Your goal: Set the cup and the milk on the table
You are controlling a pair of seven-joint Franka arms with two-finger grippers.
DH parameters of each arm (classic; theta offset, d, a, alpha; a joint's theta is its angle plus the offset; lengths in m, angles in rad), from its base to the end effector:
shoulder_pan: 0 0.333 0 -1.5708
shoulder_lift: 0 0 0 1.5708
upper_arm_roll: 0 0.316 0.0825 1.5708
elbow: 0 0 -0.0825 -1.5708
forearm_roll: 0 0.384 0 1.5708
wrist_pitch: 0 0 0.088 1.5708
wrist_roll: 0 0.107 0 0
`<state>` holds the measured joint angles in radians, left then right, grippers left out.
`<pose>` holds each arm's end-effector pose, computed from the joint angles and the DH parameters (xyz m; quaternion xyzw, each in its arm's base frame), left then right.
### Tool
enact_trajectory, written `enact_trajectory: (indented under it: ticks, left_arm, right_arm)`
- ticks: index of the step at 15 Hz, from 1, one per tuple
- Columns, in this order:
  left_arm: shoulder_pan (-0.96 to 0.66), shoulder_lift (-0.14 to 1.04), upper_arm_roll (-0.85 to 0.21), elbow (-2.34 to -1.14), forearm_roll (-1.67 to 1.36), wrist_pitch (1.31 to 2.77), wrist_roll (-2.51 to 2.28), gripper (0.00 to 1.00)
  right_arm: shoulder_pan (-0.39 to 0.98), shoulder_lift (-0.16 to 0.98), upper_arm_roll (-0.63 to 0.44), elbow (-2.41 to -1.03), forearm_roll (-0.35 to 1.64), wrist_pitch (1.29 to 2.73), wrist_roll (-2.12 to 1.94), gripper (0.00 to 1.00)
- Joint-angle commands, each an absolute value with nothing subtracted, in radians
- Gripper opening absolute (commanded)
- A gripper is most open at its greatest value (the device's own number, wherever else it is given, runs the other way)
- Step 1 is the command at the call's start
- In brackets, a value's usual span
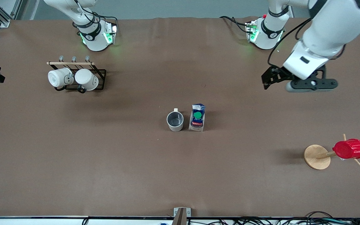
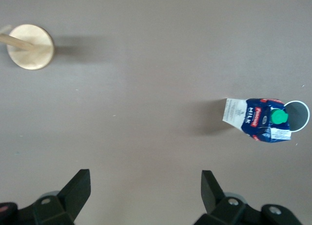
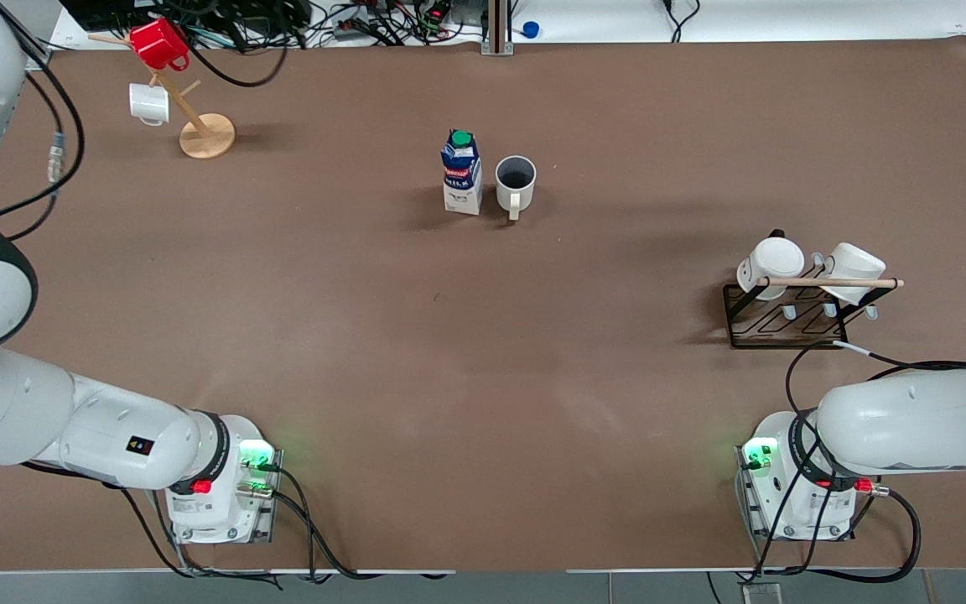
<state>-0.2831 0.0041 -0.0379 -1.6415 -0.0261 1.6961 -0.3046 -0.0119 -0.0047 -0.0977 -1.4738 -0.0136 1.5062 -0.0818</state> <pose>0.5365 -0.1810 0.5998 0.9996 -0.0069 0.0200 0.0202 0.5431 -0.0615 0.6668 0.9997 -0.0145 0.0178 0.0083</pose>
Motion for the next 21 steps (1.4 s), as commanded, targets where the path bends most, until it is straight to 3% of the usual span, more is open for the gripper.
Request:
enact_trajectory:
  ticks: [1, 10, 15, 21]
  left_arm:
    - [-0.232, 0.006, -0.04, -1.62, -0.032, 1.669, -0.191, 1.0]
    - [-0.124, 0.005, -0.049, -1.612, -0.031, 1.646, -0.126, 1.0]
    - [-0.062, -0.067, -0.124, -1.71, -0.029, 1.681, -0.123, 0.99]
    - [-0.02, -0.064, -0.172, -1.709, -0.029, 1.689, -0.123, 0.99]
  right_arm:
    - [-0.029, -0.003, -0.089, -1.465, 0.014, 1.465, -0.067, 1.0]
    - [-0.029, -0.002, -0.092, -1.466, 0.014, 1.463, -0.069, 1.0]
    - [-0.029, -0.002, -0.092, -1.465, 0.015, 1.463, -0.069, 1.0]
    - [-0.029, -0.002, -0.092, -1.465, 0.015, 1.462, -0.069, 1.0]
